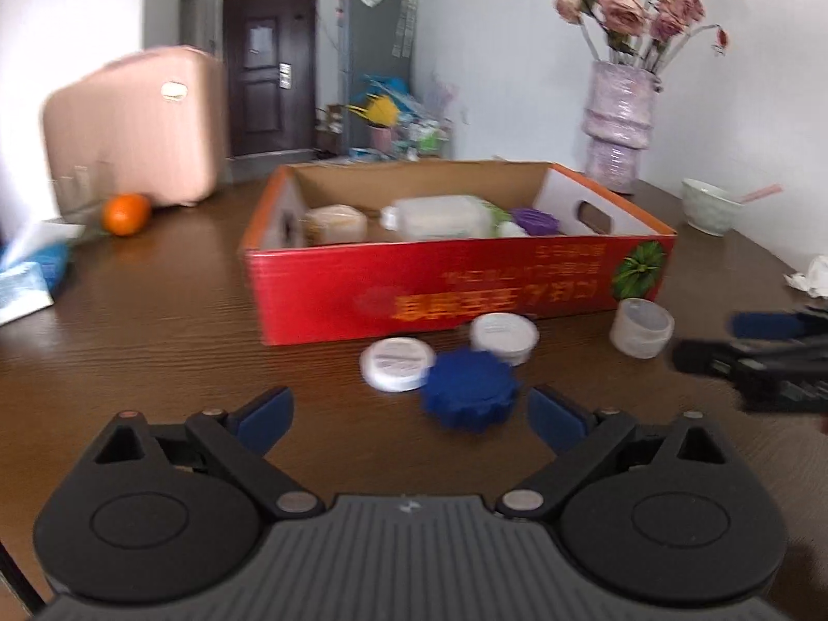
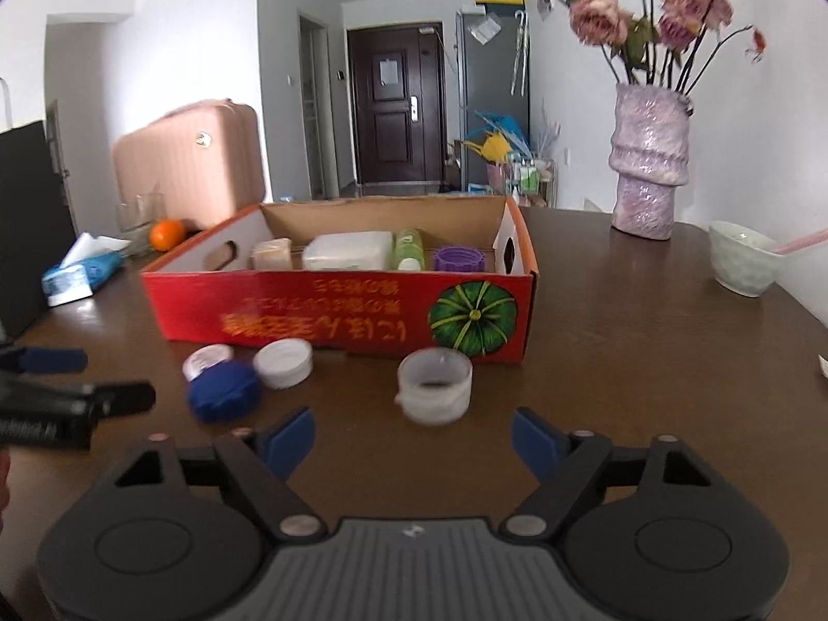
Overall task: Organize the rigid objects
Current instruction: 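Grasp the blue gear-shaped cap with the left tool while the right tool grasps the clear tape roll, then carry the blue cap and tape roll with both tools over the red box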
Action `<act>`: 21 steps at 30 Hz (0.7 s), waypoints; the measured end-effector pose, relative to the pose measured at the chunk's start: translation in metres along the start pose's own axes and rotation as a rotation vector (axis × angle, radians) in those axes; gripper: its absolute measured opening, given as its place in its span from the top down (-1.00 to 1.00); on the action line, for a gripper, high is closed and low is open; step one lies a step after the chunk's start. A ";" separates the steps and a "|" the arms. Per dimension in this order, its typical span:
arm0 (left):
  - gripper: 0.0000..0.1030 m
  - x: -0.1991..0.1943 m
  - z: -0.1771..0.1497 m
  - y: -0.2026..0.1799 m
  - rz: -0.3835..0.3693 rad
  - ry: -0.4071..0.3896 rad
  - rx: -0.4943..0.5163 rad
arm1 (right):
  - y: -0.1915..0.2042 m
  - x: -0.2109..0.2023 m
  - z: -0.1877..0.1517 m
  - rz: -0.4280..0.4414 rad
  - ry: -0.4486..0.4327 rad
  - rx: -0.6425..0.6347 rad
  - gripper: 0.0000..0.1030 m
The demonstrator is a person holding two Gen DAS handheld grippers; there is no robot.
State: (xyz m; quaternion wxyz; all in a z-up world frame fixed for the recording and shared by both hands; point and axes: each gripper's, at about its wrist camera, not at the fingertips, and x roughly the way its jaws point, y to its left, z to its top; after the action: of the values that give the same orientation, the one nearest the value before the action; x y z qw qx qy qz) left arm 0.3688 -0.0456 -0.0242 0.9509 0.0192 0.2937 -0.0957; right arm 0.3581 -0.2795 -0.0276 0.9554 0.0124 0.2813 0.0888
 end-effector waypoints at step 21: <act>-0.06 0.011 0.001 -0.025 -0.013 0.049 -0.035 | -0.014 0.035 0.010 0.028 0.049 0.001 0.18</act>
State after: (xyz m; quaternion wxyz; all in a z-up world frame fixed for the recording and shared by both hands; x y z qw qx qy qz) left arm 0.3729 -0.0716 -0.0292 0.9430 0.0029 0.3186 -0.0960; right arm 0.3943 -0.2865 -0.0386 0.9469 0.0147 0.3044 0.1022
